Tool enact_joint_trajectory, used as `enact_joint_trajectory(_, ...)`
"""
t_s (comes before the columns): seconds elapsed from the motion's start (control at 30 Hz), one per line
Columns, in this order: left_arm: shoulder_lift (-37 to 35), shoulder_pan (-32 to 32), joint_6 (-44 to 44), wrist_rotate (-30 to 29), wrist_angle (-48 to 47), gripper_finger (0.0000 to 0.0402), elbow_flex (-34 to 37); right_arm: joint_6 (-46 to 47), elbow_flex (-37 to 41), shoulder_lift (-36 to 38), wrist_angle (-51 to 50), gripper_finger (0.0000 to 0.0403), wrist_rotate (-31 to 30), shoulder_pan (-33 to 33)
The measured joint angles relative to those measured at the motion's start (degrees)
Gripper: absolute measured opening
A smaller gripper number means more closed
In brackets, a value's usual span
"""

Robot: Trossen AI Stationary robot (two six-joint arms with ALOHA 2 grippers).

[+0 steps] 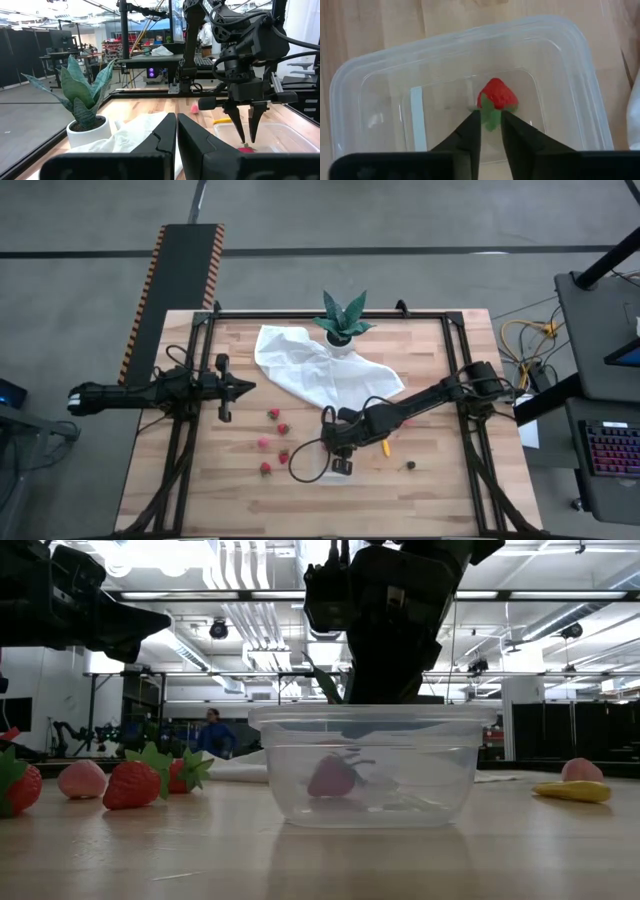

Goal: Pick and placing Produce into tupperware
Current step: Put the pink peach into the transparent bin

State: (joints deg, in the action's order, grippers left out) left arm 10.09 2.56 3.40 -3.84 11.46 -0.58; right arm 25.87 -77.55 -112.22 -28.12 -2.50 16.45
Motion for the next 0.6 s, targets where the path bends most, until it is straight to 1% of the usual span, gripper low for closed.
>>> enact_joint_trajectory(0.17,0.0,0.0,0.0,0.0,0.0,0.0,0.0,0.0,0.0,0.6,-0.8,0.0096,0.0,-0.5)
enact_joint_trajectory(0.3,0.0,0.0,0.0,0.0,0.0,0.0,0.0,-1.9,0.0,3.8,-4.2,0.0102,-1.1,-1.2)
enact_joint_trajectory(0.47,0.0,0.0,0.0,0.0,0.0,0.0,0.0,-2.8,0.0,9.8,-11.2,0.0098,-6.4,-1.5)
enact_joint_trajectory(0.6,0.0,0.0,0.0,0.0,-0.1,0.0,0.0,-1.0,-0.1,14.8,-21.5,0.0096,-11.6,-1.2)
